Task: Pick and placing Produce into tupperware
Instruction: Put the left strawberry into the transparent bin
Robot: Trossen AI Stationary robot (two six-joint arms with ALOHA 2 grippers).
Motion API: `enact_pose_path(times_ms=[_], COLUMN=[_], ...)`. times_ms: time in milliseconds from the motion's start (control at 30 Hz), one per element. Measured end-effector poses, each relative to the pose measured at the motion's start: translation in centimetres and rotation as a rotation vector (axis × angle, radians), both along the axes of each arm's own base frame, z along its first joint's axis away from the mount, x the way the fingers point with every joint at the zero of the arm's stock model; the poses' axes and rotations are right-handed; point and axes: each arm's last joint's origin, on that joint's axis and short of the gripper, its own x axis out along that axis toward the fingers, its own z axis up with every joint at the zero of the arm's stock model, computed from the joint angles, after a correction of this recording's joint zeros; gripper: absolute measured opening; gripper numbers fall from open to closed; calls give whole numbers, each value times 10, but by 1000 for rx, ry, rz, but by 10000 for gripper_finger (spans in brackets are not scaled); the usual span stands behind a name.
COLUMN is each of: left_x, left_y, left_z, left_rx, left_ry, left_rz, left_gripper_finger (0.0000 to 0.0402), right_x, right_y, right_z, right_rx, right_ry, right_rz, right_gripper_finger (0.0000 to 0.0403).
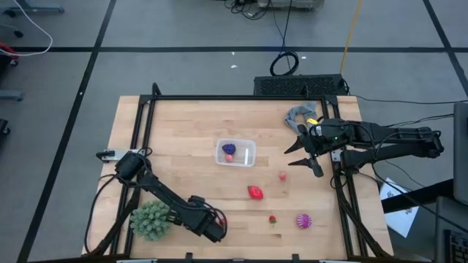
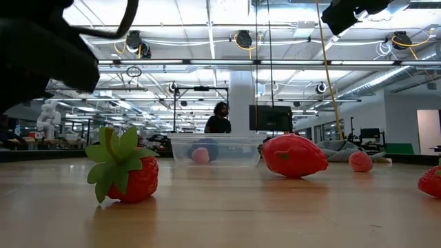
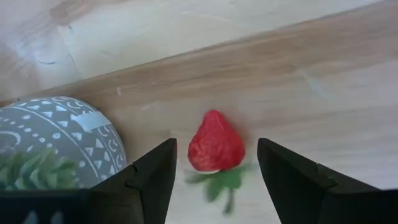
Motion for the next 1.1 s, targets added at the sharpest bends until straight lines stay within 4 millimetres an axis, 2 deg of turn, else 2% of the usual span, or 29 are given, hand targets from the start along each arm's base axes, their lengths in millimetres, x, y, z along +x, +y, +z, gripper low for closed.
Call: enact_pose_path(times_ms=[133, 600, 933, 1100], left_x=[1, 2, 4, 5], left_y=[2, 4, 3, 5], left_z=[-8, -9, -9, -8], left_rx=[-38, -37, -48, -51], left_ry=[-10, -17, -32, -36], left_rz=[-3, -12, -20, -19], left_gripper_finger=[230, 228, 137, 128], right_x=[0, 0, 0, 0], right_y=[0, 0, 0, 0], right_z=[0, 0, 0, 0], right_rx=[0, 3, 3, 3], right_ry=[1, 2, 2, 1], right_rz=[0, -2, -2, -2], right_gripper_finger=[192, 192, 192, 192])
